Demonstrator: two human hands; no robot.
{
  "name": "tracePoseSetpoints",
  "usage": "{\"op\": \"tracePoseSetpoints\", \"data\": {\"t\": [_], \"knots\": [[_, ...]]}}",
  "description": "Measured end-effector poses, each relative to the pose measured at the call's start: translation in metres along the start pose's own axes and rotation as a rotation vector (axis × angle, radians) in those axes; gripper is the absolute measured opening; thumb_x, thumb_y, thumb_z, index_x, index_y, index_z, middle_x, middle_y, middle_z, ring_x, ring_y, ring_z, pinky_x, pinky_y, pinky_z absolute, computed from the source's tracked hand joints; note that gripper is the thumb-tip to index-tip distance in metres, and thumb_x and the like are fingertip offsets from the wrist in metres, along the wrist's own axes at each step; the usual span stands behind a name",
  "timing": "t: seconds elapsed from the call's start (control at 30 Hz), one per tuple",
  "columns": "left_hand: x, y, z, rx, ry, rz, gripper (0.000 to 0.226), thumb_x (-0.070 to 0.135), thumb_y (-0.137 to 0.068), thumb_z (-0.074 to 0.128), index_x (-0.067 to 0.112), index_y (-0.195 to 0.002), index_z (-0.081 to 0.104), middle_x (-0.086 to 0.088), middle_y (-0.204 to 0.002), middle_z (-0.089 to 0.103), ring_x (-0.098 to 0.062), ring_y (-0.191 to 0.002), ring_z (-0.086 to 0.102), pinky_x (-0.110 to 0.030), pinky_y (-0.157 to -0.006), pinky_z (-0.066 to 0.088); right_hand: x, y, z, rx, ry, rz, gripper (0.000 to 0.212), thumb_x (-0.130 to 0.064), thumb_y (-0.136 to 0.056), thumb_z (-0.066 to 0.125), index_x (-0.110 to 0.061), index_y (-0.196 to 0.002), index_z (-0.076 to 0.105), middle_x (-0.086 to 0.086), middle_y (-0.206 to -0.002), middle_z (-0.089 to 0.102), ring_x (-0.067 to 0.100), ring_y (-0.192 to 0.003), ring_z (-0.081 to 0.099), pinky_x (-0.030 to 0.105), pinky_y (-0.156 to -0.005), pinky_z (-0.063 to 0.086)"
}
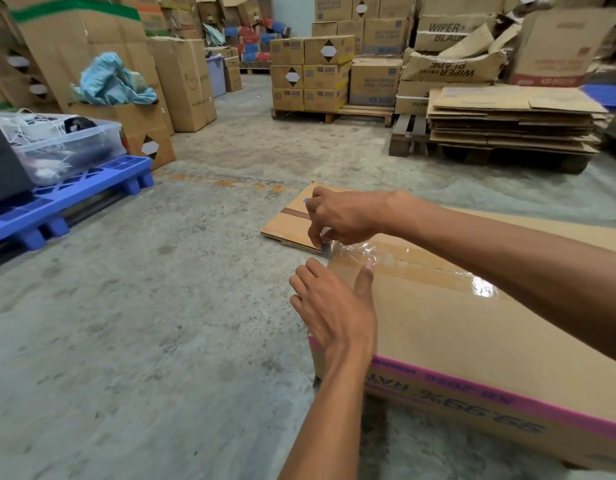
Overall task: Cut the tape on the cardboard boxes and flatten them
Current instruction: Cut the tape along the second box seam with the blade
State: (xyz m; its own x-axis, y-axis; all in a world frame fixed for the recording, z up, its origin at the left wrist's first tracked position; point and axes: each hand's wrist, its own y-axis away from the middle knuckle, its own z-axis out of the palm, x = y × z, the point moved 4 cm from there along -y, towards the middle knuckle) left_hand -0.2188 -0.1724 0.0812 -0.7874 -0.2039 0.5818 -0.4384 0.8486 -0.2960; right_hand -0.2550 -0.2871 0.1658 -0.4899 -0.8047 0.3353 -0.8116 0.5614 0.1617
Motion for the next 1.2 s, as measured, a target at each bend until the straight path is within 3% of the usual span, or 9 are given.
{"op": "tracePoseSetpoints", "data": {"t": [0.13,0.27,0.4,0.63,0.77,1.07,1.2], "knots": [[0.000,-0.002,0.001,-0.023,-0.006,0.016,0.073,0.078,-0.084,0.042,0.013,-0.116,0.047,-0.002,-0.116,0.051,-0.017,-0.108,0.042,-0.034,-0.089,0.037,0.002,0.003,0.002,0.052,-0.003,-0.020,0.020,-0.025,-0.098,0.057,-0.037,-0.103,0.073,-0.006,-0.098,0.047,0.013,-0.097,0.030,0.023,-0.083,0.035],[0.001,-0.004,0.003,-0.042,-0.012,0.023,0.073,0.077,-0.084,0.041,0.013,-0.120,0.048,-0.003,-0.118,0.052,-0.019,-0.111,0.043,-0.036,-0.090,0.039,0.006,0.005,0.004,0.076,0.041,-0.045,0.019,-0.026,-0.099,0.056,-0.035,-0.101,0.073,-0.002,-0.100,0.055,0.015,-0.101,0.036,0.018,-0.077,0.016],[0.000,-0.006,0.006,-0.052,-0.016,0.030,0.072,0.076,-0.085,0.041,0.016,-0.124,0.049,-0.004,-0.119,0.053,-0.022,-0.113,0.044,-0.038,-0.090,0.040,0.010,0.005,0.005,0.101,0.069,-0.047,0.021,-0.025,-0.099,0.054,-0.035,-0.102,0.072,-0.001,-0.104,0.057,0.017,-0.104,0.040,0.017,-0.077,0.013],[0.001,-0.008,0.008,-0.068,0.008,0.021,0.072,0.075,-0.085,0.043,0.017,-0.126,0.049,-0.004,-0.118,0.054,-0.022,-0.112,0.045,-0.037,-0.089,0.041,0.021,0.005,0.009,0.158,0.037,-0.037,0.019,-0.024,-0.097,0.057,-0.033,-0.096,0.074,-0.001,-0.099,0.053,0.019,-0.103,0.040,0.020,-0.083,0.029],[0.002,-0.011,0.008,-0.065,0.025,0.019,0.070,0.075,-0.085,0.045,0.017,-0.124,0.050,-0.004,-0.117,0.055,-0.022,-0.111,0.046,-0.038,-0.089,0.041,0.034,0.007,0.007,0.205,0.025,0.014,0.018,-0.022,-0.095,0.059,-0.031,-0.096,0.075,0.000,-0.097,0.049,0.022,-0.104,0.041,0.031,-0.084,0.044],[0.006,-0.011,0.007,-0.094,0.031,0.003,0.071,0.073,-0.085,0.046,0.017,-0.128,0.050,-0.005,-0.122,0.055,-0.021,-0.113,0.045,-0.039,-0.091,0.039,0.051,0.010,0.006,0.209,0.040,0.086,0.018,-0.024,-0.097,0.058,-0.031,-0.101,0.075,0.001,-0.100,0.051,0.022,-0.103,0.042,0.031,-0.083,0.043],[0.002,-0.017,0.002,-0.135,0.085,-0.002,0.060,0.066,-0.088,0.051,0.015,-0.120,0.054,-0.005,-0.116,0.058,-0.024,-0.110,0.052,-0.041,-0.090,0.043,0.058,0.021,0.003,0.285,0.039,0.229,0.018,-0.028,-0.096,0.056,-0.031,-0.108,0.071,0.002,-0.103,0.057,0.024,-0.103,0.047,0.036,-0.082,0.040]]}}
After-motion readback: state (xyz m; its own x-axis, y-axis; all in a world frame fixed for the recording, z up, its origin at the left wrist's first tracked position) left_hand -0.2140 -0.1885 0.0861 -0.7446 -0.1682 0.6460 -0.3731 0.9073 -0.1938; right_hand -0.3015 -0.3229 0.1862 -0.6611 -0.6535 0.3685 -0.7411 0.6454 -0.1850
